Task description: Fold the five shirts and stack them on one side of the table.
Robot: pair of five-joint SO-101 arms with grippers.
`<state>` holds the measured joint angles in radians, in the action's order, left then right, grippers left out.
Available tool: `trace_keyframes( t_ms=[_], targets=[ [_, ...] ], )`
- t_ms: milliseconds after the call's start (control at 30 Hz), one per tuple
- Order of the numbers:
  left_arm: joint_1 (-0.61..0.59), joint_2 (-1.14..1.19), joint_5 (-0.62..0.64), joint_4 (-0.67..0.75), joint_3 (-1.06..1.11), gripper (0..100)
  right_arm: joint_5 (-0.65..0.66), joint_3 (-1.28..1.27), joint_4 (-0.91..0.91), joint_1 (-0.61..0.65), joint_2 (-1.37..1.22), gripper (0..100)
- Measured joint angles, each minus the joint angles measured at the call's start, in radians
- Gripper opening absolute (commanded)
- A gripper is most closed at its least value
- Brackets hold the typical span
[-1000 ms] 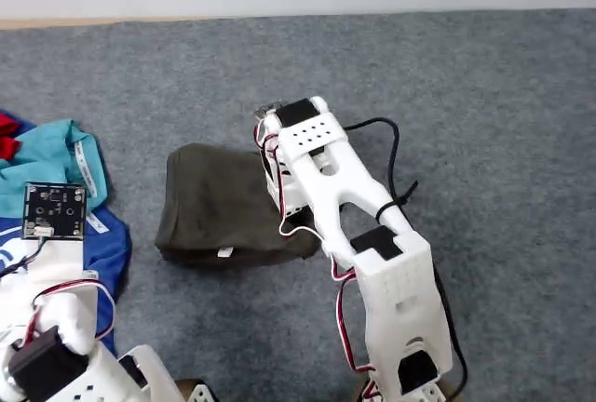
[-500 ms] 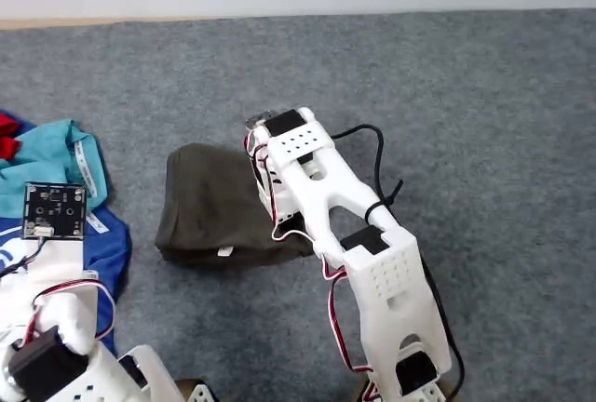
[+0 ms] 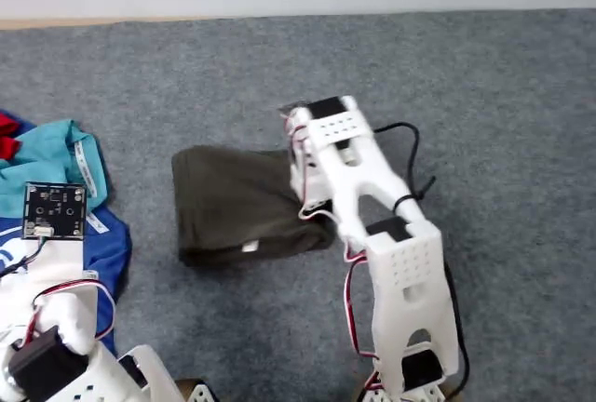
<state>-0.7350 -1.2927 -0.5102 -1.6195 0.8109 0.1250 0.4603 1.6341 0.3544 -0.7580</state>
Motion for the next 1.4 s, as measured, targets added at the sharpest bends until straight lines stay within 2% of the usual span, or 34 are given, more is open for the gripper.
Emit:
trace_keyframes(
  t_ms=[333,800,933,1167,1400],
  targets=[
    [0.0,0.0,0.0,0.0,0.0,0,0.295,0.098,-0.023,-0.138,-0.015,1.0],
    [0.0,0.0,0.0,0.0,0.0,0,0.589,0.12,-0.298,-0.172,-0.017,1.2],
    [0.0,0.0,0.0,0.0,0.0,0,0.603,0.169,-0.305,-0.172,-0.017,1.9],
    [0.0,0.0,0.0,0.0,0.0,0,0.572,0.239,-0.203,-0.175,-0.015,21.1],
    [0.0,0.0,0.0,0.0,0.0,0,0.428,0.402,-0.176,-0.15,0.011,21.3]
  ],
)
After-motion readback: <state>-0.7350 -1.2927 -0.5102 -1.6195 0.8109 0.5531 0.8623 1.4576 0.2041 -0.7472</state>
